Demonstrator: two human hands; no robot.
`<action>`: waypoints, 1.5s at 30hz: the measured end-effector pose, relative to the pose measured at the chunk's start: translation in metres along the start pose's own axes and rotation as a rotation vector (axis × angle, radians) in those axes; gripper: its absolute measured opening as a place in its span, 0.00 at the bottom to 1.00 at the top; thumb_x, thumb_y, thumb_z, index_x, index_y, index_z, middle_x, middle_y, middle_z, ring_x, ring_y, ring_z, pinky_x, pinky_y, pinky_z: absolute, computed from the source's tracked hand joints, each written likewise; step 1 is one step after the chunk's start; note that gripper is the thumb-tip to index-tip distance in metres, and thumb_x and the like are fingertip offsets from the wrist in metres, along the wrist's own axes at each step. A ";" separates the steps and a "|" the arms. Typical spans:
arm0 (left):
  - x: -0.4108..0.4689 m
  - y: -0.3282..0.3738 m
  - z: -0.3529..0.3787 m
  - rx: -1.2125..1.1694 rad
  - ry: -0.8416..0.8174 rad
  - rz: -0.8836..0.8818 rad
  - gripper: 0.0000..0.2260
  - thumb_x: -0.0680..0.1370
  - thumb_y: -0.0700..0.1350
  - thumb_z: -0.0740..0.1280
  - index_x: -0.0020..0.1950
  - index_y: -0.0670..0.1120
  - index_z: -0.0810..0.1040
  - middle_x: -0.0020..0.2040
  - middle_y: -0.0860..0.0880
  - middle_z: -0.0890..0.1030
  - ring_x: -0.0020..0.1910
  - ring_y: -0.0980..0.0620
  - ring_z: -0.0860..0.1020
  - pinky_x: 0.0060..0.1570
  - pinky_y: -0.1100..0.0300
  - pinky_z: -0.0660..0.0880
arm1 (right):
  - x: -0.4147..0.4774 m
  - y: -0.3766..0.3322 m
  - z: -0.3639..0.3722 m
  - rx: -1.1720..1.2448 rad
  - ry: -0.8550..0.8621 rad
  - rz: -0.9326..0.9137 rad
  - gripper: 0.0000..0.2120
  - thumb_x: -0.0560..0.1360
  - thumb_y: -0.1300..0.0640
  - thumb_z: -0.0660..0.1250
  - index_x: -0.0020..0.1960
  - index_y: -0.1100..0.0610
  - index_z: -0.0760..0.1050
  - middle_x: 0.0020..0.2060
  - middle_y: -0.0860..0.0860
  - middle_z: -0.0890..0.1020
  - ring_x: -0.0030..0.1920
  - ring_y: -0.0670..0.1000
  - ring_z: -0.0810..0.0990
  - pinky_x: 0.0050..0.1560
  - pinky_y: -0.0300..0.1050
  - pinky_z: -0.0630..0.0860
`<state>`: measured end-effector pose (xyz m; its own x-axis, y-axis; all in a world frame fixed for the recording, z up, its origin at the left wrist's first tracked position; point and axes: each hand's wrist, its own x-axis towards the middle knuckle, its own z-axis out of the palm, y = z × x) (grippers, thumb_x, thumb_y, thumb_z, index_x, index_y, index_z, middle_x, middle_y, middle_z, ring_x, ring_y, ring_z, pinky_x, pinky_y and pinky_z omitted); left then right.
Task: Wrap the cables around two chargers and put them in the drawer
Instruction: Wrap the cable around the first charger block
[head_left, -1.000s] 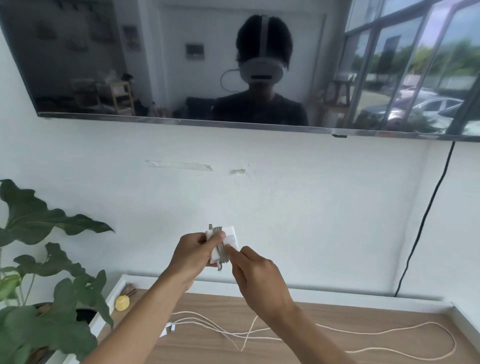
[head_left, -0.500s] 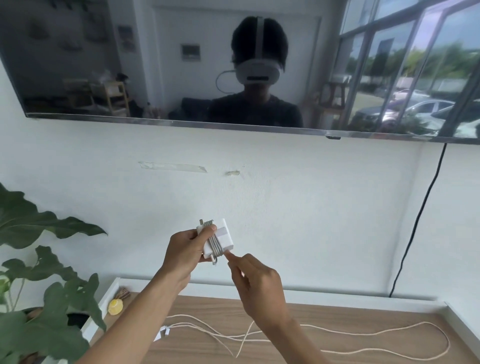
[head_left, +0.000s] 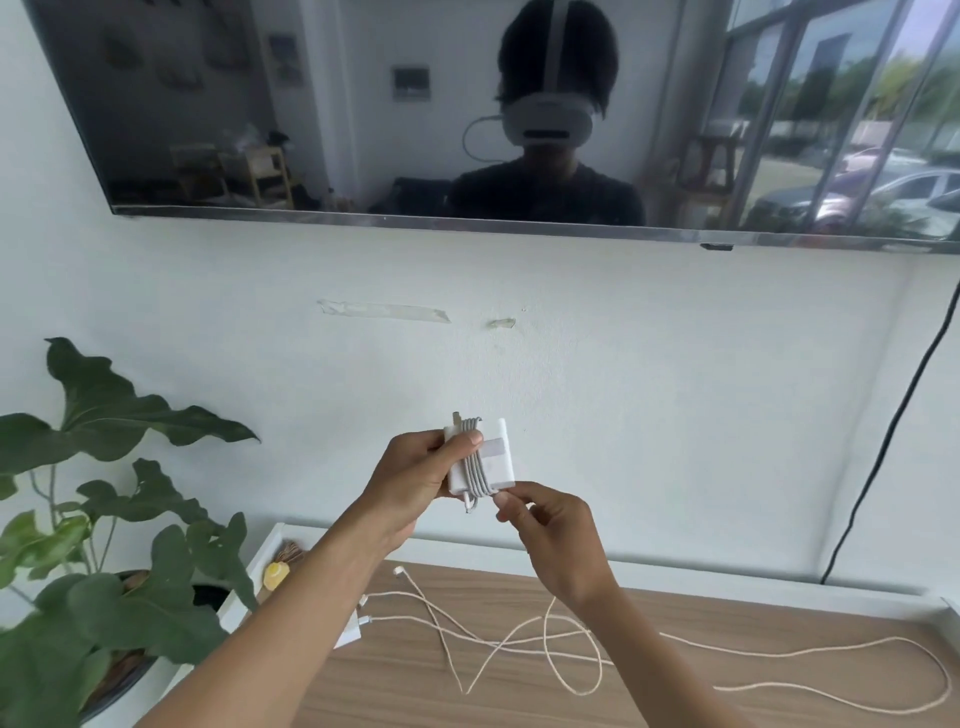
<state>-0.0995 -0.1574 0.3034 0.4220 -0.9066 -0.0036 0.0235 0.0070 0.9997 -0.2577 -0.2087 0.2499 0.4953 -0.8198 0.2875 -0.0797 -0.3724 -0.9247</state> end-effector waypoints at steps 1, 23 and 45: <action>0.000 0.000 -0.001 0.016 -0.031 0.002 0.11 0.77 0.45 0.69 0.48 0.36 0.82 0.41 0.43 0.83 0.39 0.46 0.82 0.46 0.51 0.81 | 0.001 -0.001 -0.002 -0.013 -0.025 0.004 0.06 0.76 0.52 0.68 0.43 0.50 0.83 0.29 0.46 0.80 0.25 0.45 0.62 0.29 0.33 0.64; 0.007 0.006 0.005 0.578 -0.581 0.179 0.18 0.69 0.56 0.73 0.50 0.44 0.83 0.48 0.39 0.83 0.42 0.54 0.77 0.48 0.54 0.72 | 0.060 -0.045 -0.085 -0.229 -0.713 0.428 0.15 0.76 0.56 0.68 0.30 0.51 0.79 0.27 0.46 0.70 0.27 0.45 0.61 0.30 0.36 0.59; 0.003 0.000 -0.007 0.350 0.055 0.164 0.11 0.74 0.50 0.72 0.46 0.42 0.83 0.44 0.43 0.84 0.43 0.44 0.82 0.33 0.61 0.79 | 0.051 -0.073 -0.021 -0.525 -0.091 -0.039 0.13 0.79 0.59 0.60 0.57 0.54 0.81 0.48 0.45 0.82 0.43 0.43 0.75 0.39 0.22 0.67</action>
<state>-0.0918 -0.1572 0.3029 0.4424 -0.8814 0.1656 -0.3552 -0.0026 0.9348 -0.2445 -0.2323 0.3374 0.5776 -0.7686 0.2751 -0.4705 -0.5888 -0.6572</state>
